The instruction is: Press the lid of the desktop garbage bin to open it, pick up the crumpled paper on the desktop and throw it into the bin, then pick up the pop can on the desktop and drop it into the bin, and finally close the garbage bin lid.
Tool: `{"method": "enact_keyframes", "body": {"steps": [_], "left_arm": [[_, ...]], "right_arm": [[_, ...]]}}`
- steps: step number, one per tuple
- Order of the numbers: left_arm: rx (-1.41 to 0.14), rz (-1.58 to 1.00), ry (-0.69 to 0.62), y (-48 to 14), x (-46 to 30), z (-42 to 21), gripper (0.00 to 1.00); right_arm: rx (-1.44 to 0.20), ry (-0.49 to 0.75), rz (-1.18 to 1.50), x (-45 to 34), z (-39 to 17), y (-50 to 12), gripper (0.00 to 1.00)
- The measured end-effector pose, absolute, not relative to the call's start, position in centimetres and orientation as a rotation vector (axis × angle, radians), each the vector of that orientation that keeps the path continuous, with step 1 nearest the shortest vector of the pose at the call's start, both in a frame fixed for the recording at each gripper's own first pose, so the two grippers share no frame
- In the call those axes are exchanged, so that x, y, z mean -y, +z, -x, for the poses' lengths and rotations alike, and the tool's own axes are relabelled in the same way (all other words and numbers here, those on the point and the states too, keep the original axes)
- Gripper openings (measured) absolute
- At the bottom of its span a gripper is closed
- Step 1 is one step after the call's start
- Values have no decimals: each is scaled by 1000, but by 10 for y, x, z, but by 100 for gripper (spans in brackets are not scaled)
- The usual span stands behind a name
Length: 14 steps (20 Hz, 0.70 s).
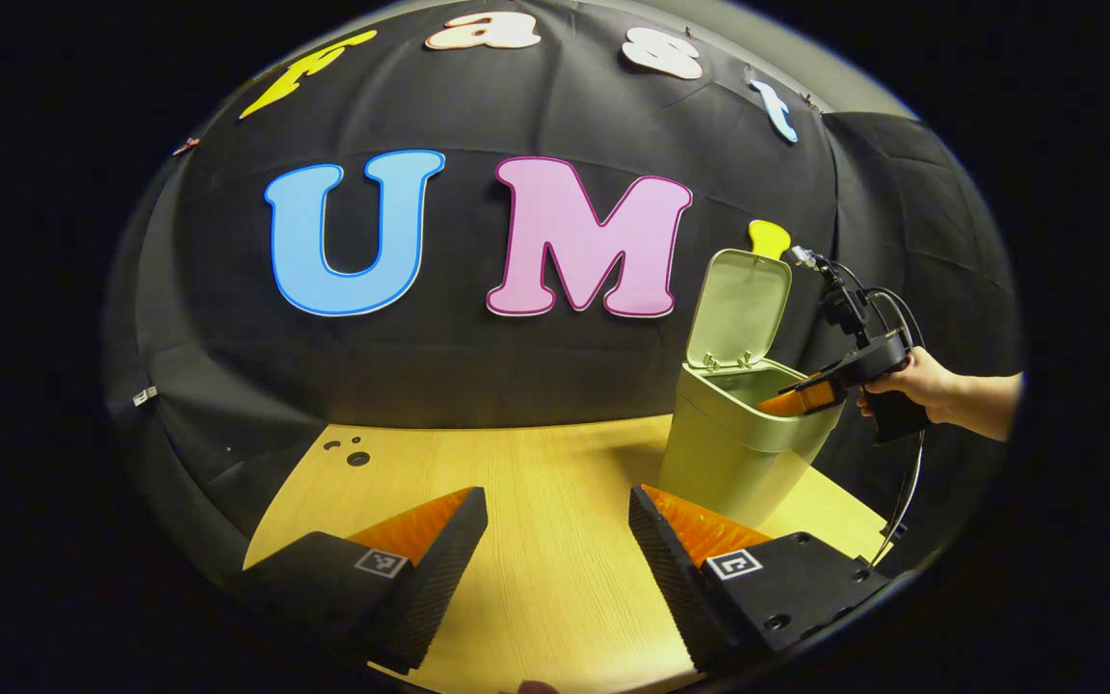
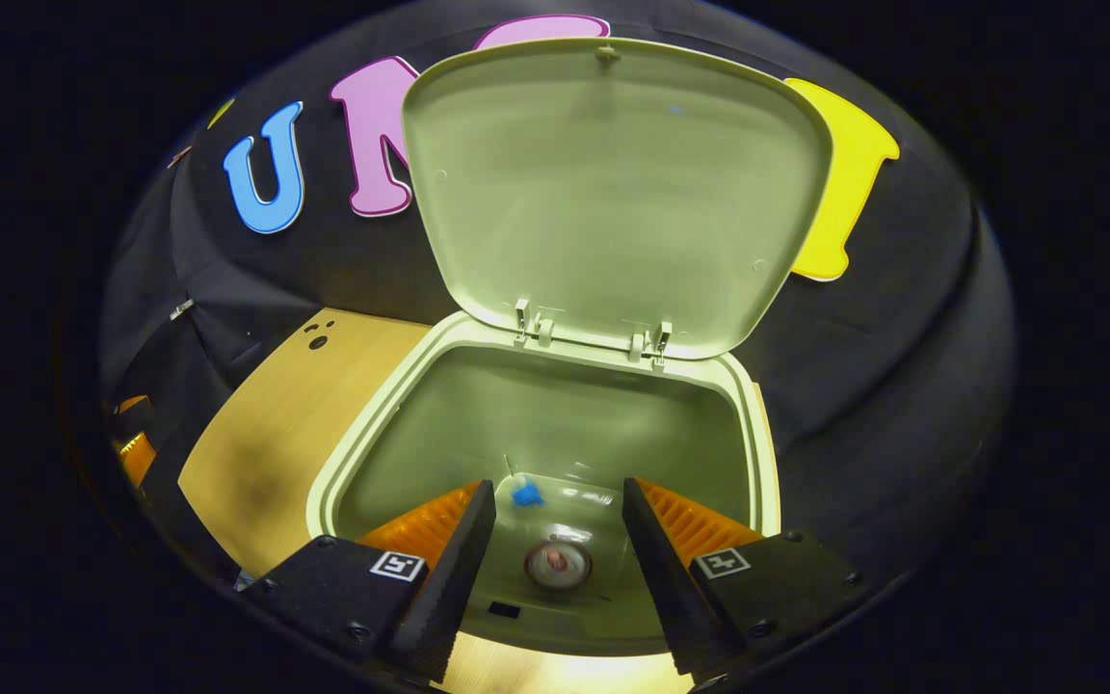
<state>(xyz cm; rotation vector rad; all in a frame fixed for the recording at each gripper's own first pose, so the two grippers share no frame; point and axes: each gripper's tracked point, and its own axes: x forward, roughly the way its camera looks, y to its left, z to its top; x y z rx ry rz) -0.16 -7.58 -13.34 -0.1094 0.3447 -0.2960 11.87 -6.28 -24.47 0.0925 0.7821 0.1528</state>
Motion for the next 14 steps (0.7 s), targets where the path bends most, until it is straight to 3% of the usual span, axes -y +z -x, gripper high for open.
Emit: {"method": "enact_keyframes", "body": {"steps": [11,12,14], "left_arm": [[-361,123,-285,-136,79,16,96],[-361,125,-284,-135,80,16,96],[-363,129,-286,-135,83,18,96]], "right_arm": [[-457,103,-218,84,-125,-115,86],[-418,96,-217,87,-128,-99,95],[-358,84,-207,92,-135,-72,96]]}}
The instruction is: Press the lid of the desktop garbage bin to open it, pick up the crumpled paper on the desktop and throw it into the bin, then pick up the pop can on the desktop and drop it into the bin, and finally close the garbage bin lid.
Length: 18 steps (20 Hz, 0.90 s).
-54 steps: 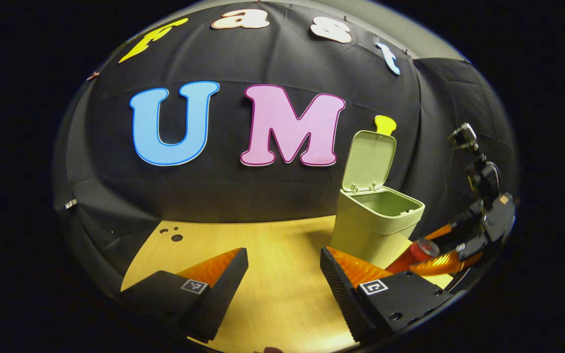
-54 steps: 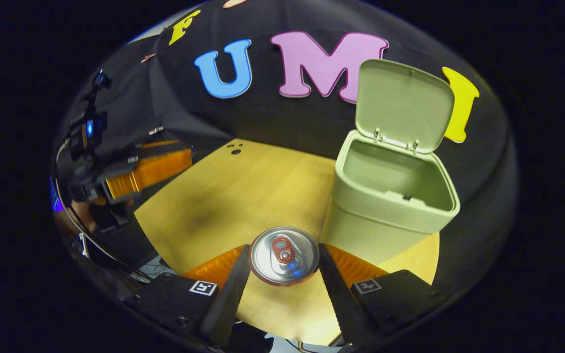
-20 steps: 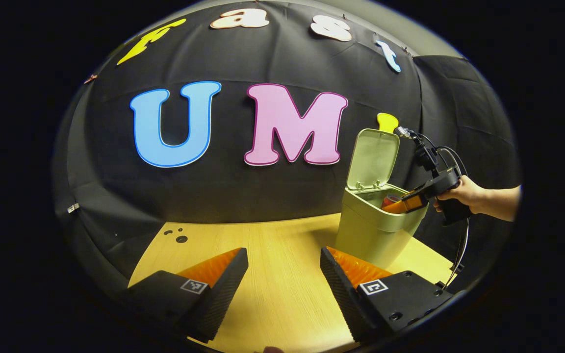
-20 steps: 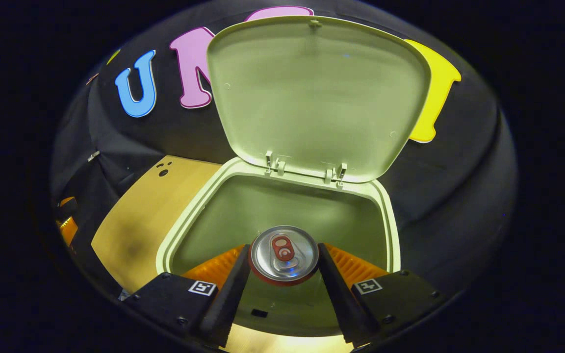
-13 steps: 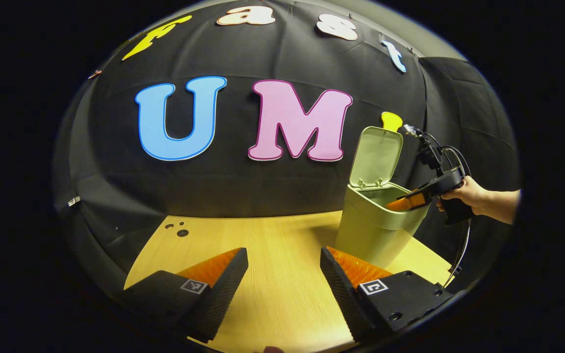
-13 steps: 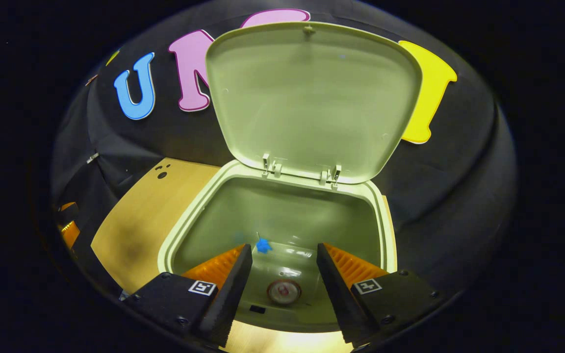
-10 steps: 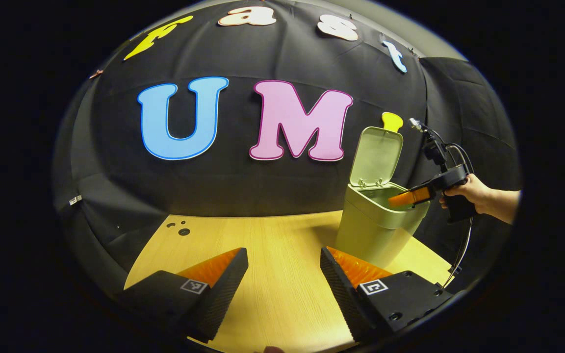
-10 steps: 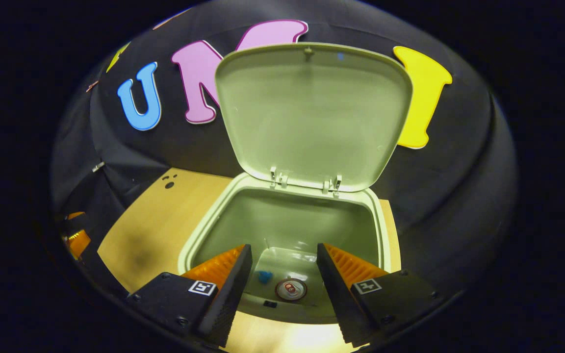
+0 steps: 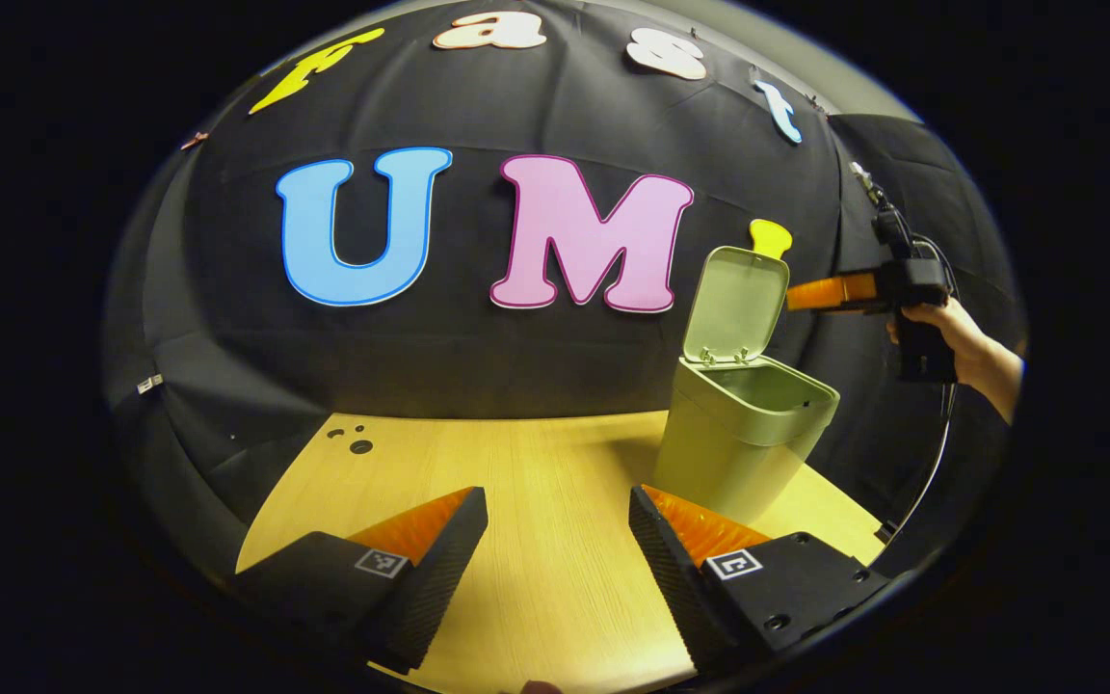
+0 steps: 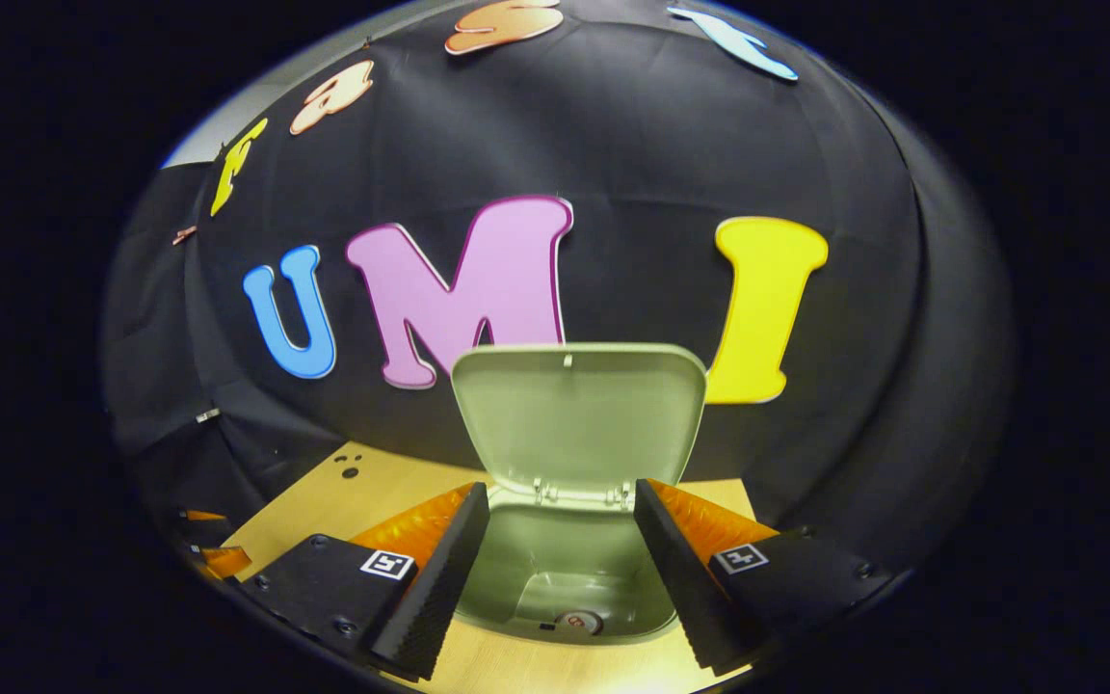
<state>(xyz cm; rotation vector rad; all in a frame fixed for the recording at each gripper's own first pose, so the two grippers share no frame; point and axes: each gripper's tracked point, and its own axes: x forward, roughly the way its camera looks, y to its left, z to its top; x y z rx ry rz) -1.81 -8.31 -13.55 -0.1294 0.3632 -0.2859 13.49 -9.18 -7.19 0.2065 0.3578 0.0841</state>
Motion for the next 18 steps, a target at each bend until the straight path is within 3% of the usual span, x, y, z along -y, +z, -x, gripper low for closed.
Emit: {"method": "enact_keyframes", "body": {"steps": [8,18], "left_arm": [[-360,123,-303,-131,93,27,96],[-366,134,-249,-134,77,41,96]], "right_arm": [[-210,58,-180,95,-176,-6,96],[-190,-49,-199,101,-245,-13,96]]}}
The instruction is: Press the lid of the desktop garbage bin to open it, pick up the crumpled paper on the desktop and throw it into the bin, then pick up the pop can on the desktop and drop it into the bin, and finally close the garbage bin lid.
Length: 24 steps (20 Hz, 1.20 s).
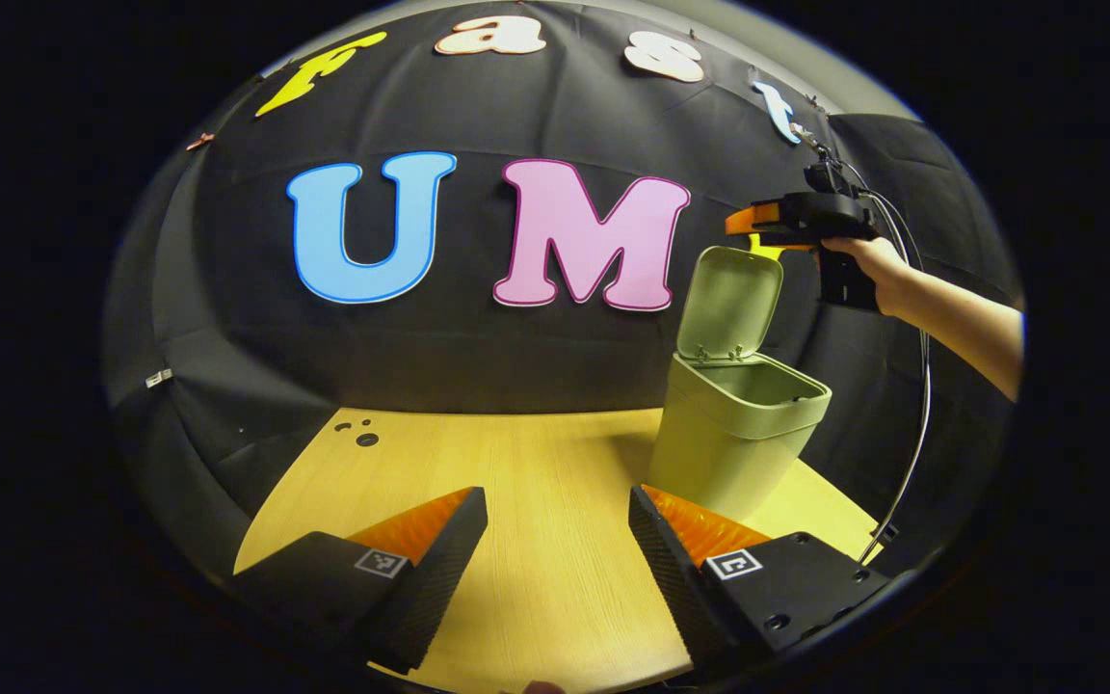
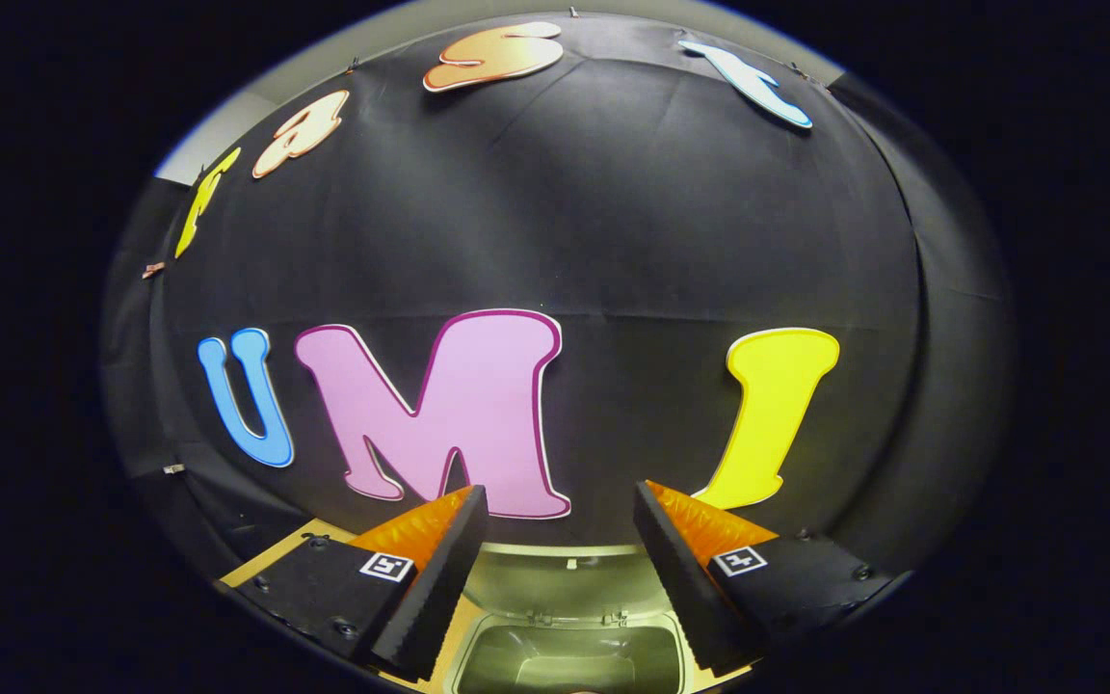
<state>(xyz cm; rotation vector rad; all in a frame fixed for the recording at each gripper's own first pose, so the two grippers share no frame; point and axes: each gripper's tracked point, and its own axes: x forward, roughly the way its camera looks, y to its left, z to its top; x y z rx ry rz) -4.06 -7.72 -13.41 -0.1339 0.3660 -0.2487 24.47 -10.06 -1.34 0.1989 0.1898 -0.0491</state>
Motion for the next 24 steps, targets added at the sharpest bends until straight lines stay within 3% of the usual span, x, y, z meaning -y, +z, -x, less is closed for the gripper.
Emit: {"method": "enact_keyframes", "body": {"steps": [6,16,24], "left_arm": [[-372,129,-219,-137,65,41,96],[-383,140,-265,-141,80,33,96],[-385,133,-320,-143,96,34,96]], "right_arm": [[-254,-48,-201,99,-250,-35,96],[-313,-4,-199,87,-192,-50,97],[-454,31,-163,73,-142,-98,97]]}}
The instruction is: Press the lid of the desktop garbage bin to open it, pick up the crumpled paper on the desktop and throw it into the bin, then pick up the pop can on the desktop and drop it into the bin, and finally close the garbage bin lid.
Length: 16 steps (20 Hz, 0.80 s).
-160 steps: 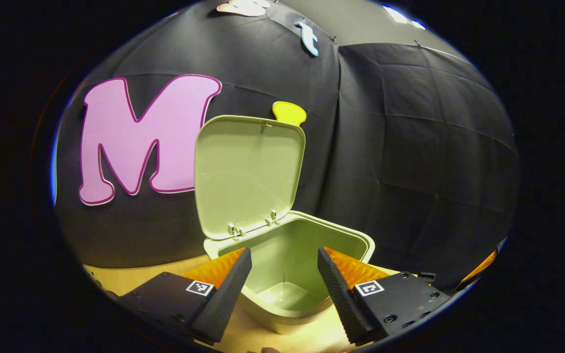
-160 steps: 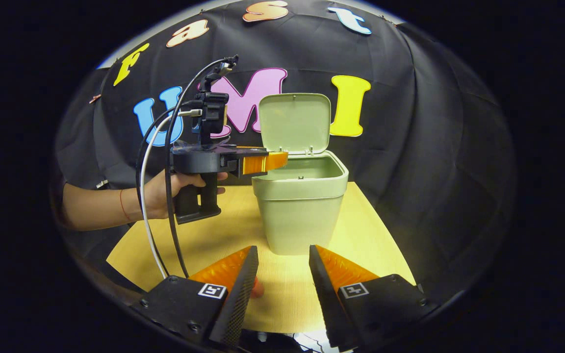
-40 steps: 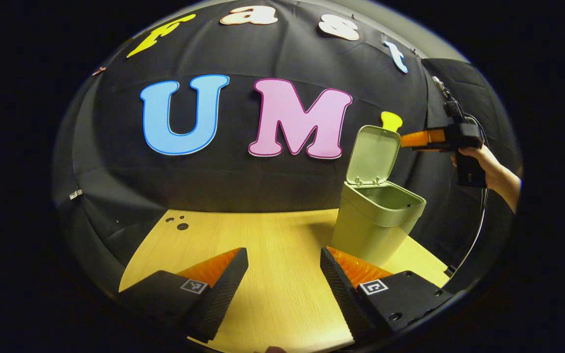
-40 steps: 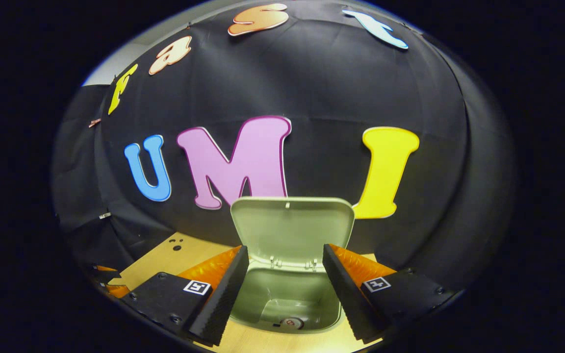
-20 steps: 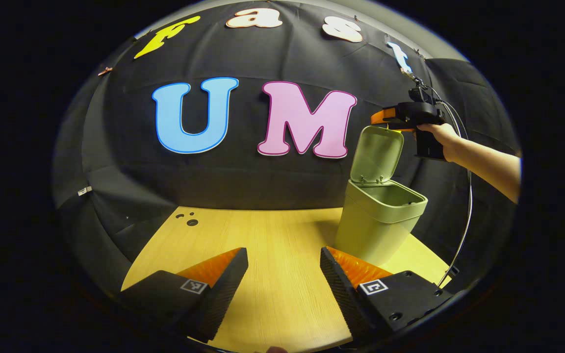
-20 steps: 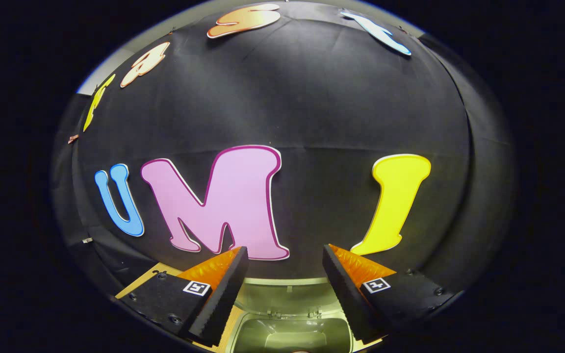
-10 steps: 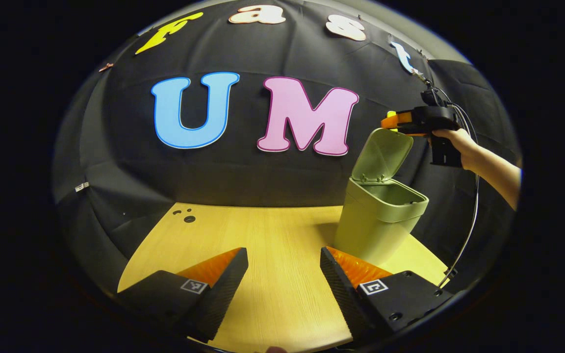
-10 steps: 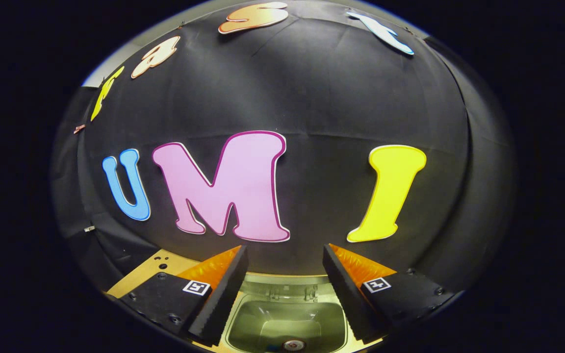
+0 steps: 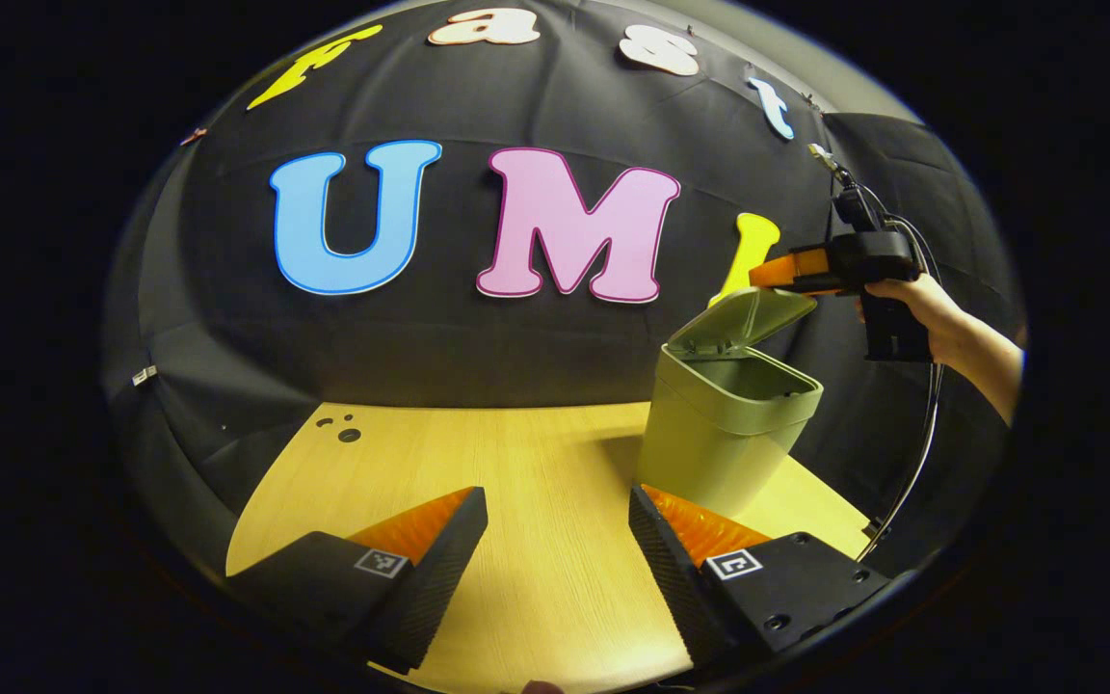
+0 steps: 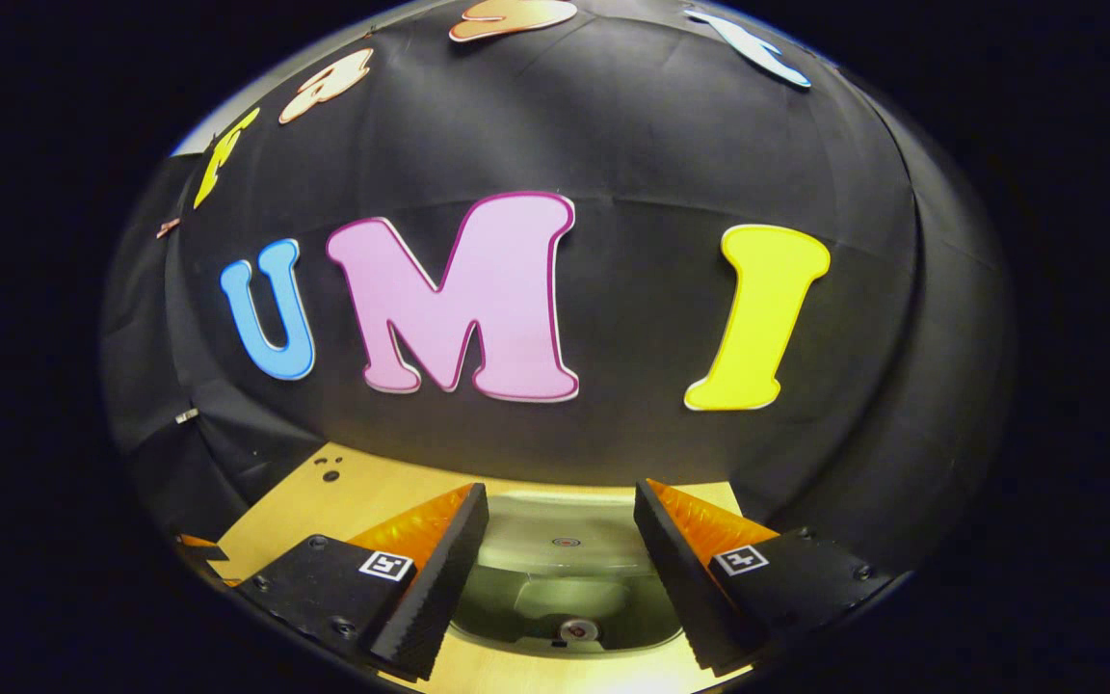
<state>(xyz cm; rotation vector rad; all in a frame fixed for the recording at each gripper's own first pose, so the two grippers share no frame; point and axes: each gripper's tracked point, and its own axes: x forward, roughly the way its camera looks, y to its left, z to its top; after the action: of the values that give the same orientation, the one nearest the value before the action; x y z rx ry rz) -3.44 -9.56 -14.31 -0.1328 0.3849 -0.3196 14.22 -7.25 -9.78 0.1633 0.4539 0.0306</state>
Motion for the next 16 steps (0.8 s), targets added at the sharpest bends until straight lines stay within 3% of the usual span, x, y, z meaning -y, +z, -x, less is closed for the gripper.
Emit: {"method": "enact_keyframes", "body": {"steps": [16], "left_arm": [[-398,160,-356,-152,99,47,96]], "right_arm": [[-740,107,-96,56,-84,-173,97]]}}
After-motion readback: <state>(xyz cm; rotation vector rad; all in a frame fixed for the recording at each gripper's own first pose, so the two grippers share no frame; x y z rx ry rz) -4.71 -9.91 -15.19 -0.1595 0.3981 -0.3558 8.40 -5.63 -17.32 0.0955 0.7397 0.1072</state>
